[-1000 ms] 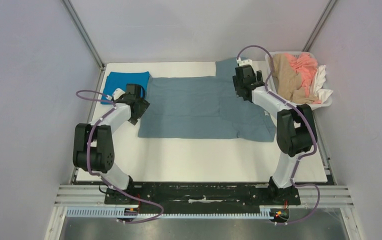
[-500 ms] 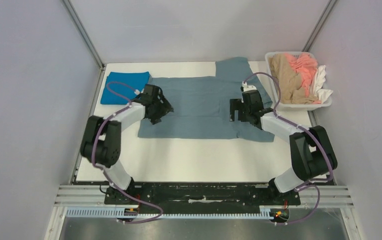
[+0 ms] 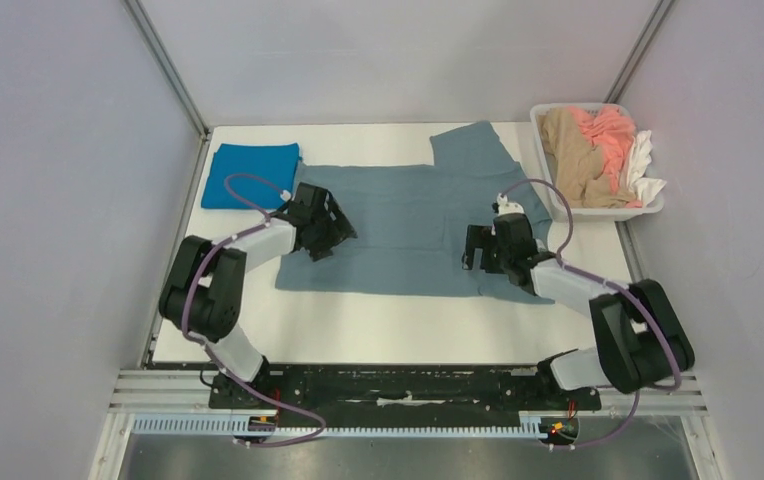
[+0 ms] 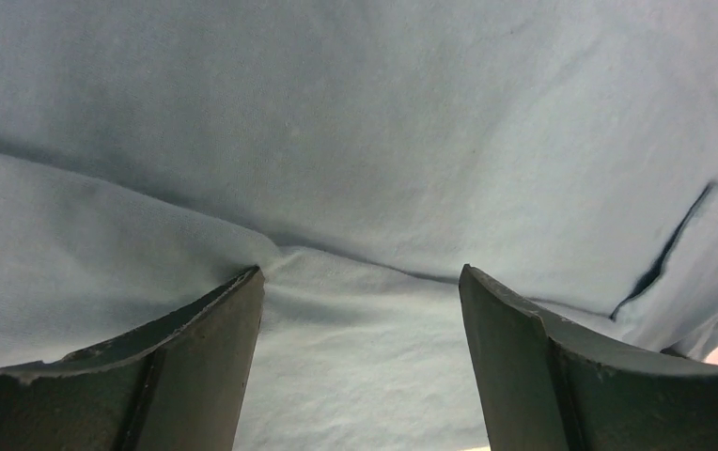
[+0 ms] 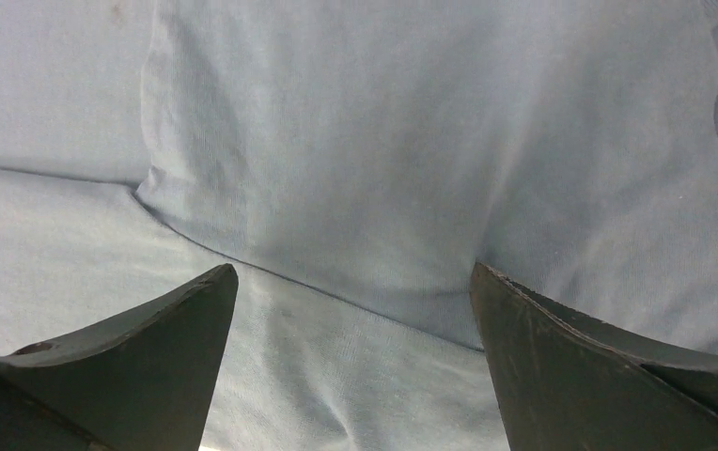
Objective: Fold and stack the t-shirts
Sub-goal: Fold the flattened tshirt in 1/3 of the way
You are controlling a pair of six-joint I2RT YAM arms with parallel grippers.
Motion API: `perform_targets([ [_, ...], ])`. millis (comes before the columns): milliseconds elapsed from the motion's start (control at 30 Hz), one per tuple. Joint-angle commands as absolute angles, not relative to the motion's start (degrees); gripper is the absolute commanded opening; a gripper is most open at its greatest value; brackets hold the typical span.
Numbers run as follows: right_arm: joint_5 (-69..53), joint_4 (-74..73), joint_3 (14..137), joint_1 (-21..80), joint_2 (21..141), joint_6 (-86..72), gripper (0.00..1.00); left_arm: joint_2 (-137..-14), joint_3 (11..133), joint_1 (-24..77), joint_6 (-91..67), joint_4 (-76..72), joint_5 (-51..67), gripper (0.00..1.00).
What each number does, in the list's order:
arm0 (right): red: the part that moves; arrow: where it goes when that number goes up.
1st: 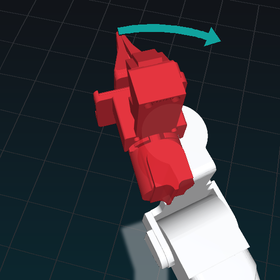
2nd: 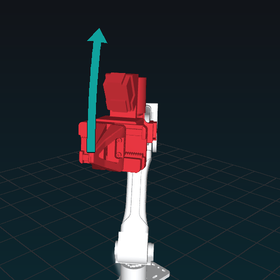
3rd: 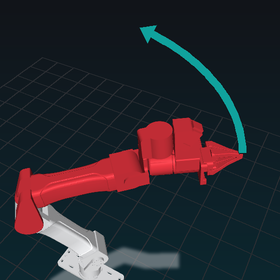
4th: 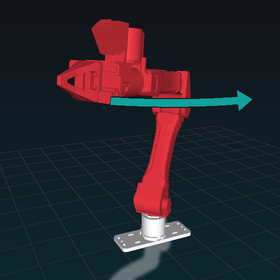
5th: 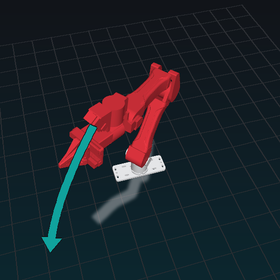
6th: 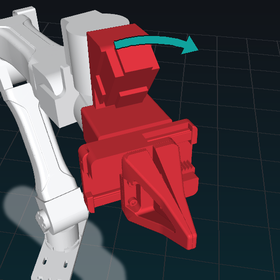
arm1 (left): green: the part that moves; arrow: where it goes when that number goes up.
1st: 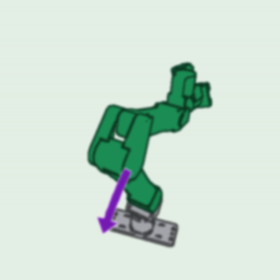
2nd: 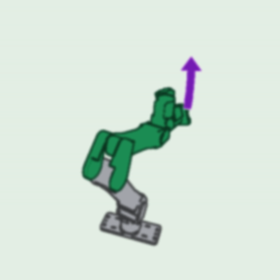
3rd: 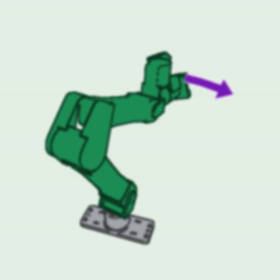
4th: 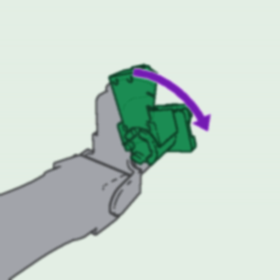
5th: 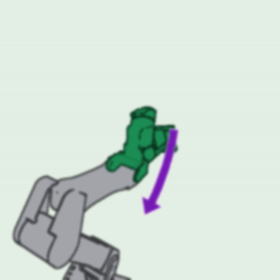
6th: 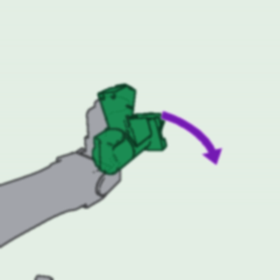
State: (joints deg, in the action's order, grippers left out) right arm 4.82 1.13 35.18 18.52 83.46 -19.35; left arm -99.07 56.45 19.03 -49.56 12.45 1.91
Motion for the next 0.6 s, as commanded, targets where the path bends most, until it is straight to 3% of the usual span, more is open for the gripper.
perform_targets([
  [0, 6.76, -7.74, 25.56, 18.46, 75.79, -22.74, 0.98, -91.93, 46.14, 21.42, -47.91, 22.54, -2.26, 0.84],
  [267, 3.86, -17.69, 16.55, 18.45, 62.40, -23.59, 0.98, -76.11, 29.42, 27.18, -55.01, 25.35, -3.90, 0.84],
  [567, 0.18, -29.99, 12.12, 20.58, 46.24, -31.94, 0.98, -67.13, 26.26, 28.56, -54.58, 26.37, -1.95, 0.85],
])
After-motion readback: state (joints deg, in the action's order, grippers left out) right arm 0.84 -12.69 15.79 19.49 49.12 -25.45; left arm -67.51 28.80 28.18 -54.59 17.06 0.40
